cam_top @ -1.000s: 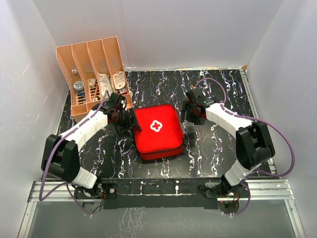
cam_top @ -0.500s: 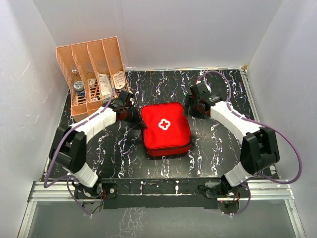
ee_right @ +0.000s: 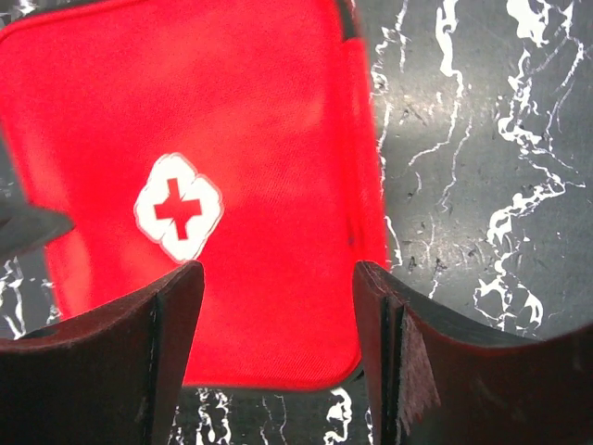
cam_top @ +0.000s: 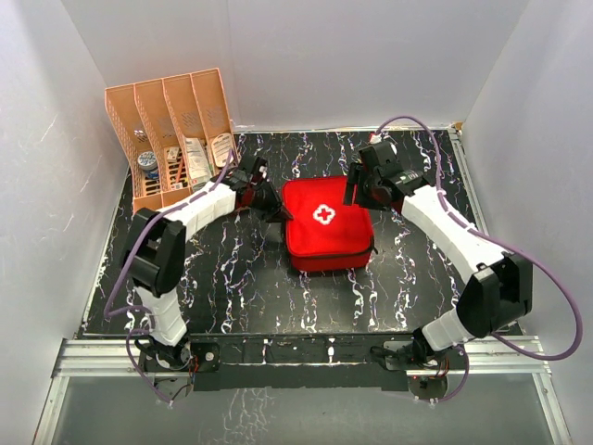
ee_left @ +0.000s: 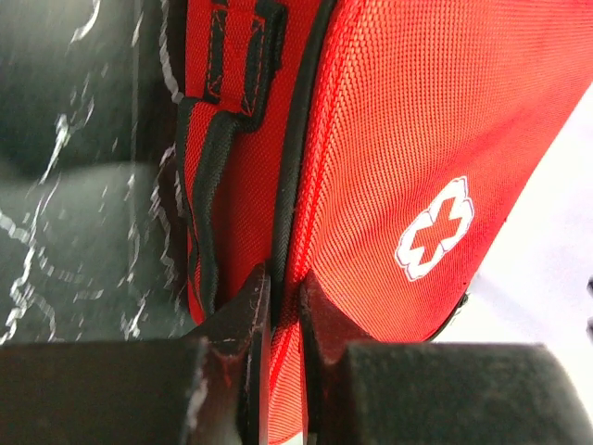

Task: Organize the medicine kit
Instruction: Zip the medicine box at the center of the board.

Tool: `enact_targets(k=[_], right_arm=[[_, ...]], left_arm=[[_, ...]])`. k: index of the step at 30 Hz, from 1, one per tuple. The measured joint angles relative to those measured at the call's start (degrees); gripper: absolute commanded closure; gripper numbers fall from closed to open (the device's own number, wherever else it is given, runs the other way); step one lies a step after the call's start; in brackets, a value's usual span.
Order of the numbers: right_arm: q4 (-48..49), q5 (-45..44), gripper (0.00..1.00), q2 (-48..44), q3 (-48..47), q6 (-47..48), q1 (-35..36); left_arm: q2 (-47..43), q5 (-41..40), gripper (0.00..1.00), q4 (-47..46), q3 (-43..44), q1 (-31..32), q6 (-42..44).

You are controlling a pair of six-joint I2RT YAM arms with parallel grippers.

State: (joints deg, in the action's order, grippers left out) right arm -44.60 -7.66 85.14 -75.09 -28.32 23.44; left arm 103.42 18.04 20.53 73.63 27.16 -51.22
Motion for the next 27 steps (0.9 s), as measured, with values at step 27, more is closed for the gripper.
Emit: enact_targets(k=[27], right_arm=[[0.59,-22.73,0.38,3.10,0.94,-11.19,25.97]], left_arm=[[16.22,-11.61,1.00,-7.52,17.86,0.13,-25.07]])
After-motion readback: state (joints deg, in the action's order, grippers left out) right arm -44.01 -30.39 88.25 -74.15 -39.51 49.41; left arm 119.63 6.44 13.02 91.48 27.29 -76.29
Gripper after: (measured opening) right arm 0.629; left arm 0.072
